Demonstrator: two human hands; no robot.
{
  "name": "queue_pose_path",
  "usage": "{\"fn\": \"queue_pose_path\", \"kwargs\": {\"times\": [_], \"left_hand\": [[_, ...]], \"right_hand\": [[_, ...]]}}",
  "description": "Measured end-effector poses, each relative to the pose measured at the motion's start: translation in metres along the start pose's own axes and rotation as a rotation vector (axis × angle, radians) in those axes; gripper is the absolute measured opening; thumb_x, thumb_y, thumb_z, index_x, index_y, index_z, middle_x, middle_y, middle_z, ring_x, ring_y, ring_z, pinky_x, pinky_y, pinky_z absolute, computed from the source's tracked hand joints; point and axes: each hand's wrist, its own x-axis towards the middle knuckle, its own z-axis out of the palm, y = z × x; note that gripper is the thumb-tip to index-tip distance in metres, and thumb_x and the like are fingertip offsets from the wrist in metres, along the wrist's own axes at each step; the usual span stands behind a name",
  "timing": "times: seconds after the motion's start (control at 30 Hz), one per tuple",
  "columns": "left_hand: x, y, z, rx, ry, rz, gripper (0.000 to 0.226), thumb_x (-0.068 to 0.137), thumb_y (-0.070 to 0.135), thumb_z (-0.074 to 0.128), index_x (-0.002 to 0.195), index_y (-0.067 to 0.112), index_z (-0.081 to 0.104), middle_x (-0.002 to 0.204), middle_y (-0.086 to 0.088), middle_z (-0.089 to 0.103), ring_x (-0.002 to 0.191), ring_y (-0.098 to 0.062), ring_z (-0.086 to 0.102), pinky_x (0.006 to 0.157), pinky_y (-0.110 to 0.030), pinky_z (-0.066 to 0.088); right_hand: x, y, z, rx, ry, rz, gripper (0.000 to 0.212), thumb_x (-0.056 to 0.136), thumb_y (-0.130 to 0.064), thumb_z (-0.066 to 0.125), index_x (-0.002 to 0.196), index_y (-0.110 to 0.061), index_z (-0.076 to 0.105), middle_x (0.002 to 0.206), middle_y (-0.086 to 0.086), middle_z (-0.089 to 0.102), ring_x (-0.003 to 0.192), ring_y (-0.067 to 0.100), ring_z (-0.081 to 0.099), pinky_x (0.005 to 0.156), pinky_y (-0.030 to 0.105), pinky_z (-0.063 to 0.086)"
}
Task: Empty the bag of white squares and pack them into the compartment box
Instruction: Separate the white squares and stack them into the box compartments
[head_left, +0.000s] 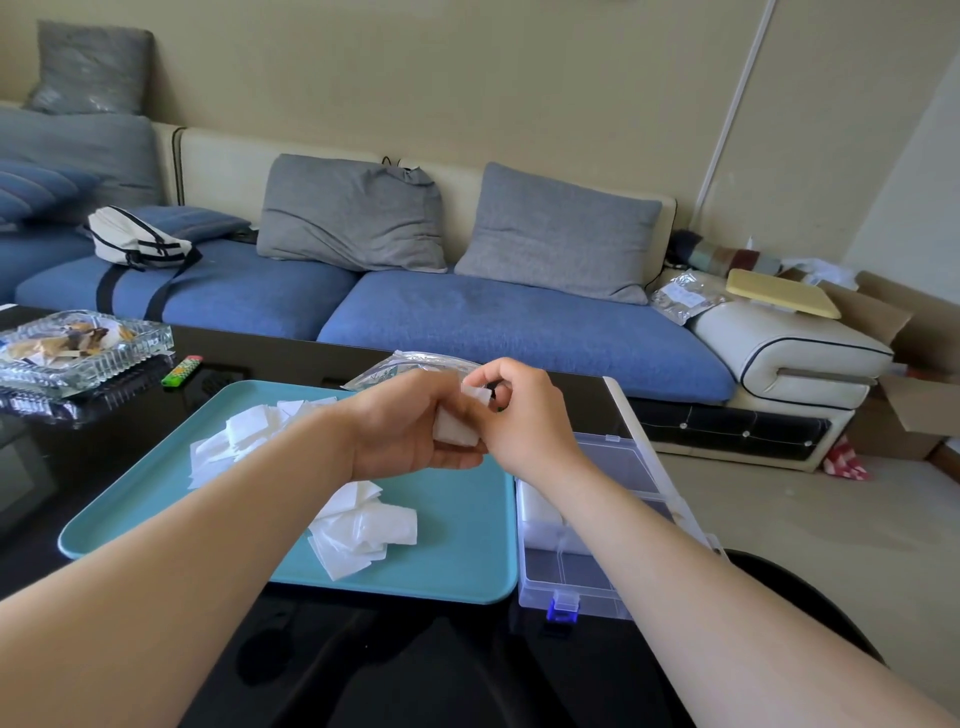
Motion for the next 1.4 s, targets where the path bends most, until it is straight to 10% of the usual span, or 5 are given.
{"fn": "queue_pose_path", "kwargs": {"times": [0.3, 0.47, 0.77, 1.0, 1.4], "left_hand": [[0.002, -0.003, -0.011, 0.205, 0.26, 0.016, 0.037, 0.095, -0.011, 0.035, 0.111, -0.002, 0.067, 0.104, -0.02, 0.071, 0.097, -0.03, 0.073, 0.083, -0.04, 0.059], [0.004, -0.003, -0.019, 0.156, 0.542, 0.06, 0.039, 0.098, -0.008, 0.033, 0.134, -0.002, 0.047, 0.112, -0.018, 0.055, 0.091, -0.036, 0.074, 0.085, -0.048, 0.062], [0.001, -0.003, -0.027, 0.246, 0.6, -0.022, 0.042, 0.098, 0.001, 0.044, 0.139, 0.007, 0.052, 0.103, -0.019, 0.065, 0.083, -0.029, 0.076, 0.07, -0.043, 0.065], [0.002, -0.005, -0.036, 0.34, 0.592, -0.025, 0.039, 0.099, 0.002, 0.044, 0.135, 0.008, 0.056, 0.109, -0.021, 0.071, 0.084, -0.028, 0.079, 0.067, -0.038, 0.063], [0.002, -0.01, -0.041, 0.482, 0.47, -0.05, 0.036, 0.1, -0.001, 0.043, 0.129, 0.009, 0.061, 0.114, -0.018, 0.073, 0.091, -0.025, 0.078, 0.077, -0.037, 0.063]], "right_hand": [[0.002, -0.007, 0.009, 0.101, -0.114, 0.292, 0.043, 0.089, -0.057, 0.074, 0.106, -0.021, 0.058, 0.099, -0.004, 0.06, 0.091, 0.016, 0.061, 0.075, 0.031, 0.05], [-0.006, 0.002, 0.019, -0.29, -0.398, 0.289, 0.026, 0.095, -0.025, 0.053, 0.071, -0.015, 0.048, 0.067, 0.004, 0.05, 0.064, 0.025, 0.041, 0.057, 0.03, 0.036], [-0.035, -0.013, 0.05, -0.528, -0.817, 0.024, 0.058, 0.097, -0.053, 0.067, 0.121, 0.0, 0.068, 0.119, 0.021, 0.067, 0.113, 0.034, 0.056, 0.101, 0.047, 0.048], [-0.025, -0.018, 0.045, -0.468, -0.82, 0.07, 0.026, 0.084, -0.039, 0.086, 0.091, -0.018, 0.074, 0.093, 0.0, 0.076, 0.091, 0.021, 0.07, 0.074, 0.03, 0.053], [-0.019, -0.009, 0.008, -0.232, -0.753, 0.148, 0.013, 0.094, -0.018, 0.08, 0.103, -0.01, 0.074, 0.075, 0.012, 0.078, 0.066, 0.024, 0.079, 0.068, 0.037, 0.067]]}}
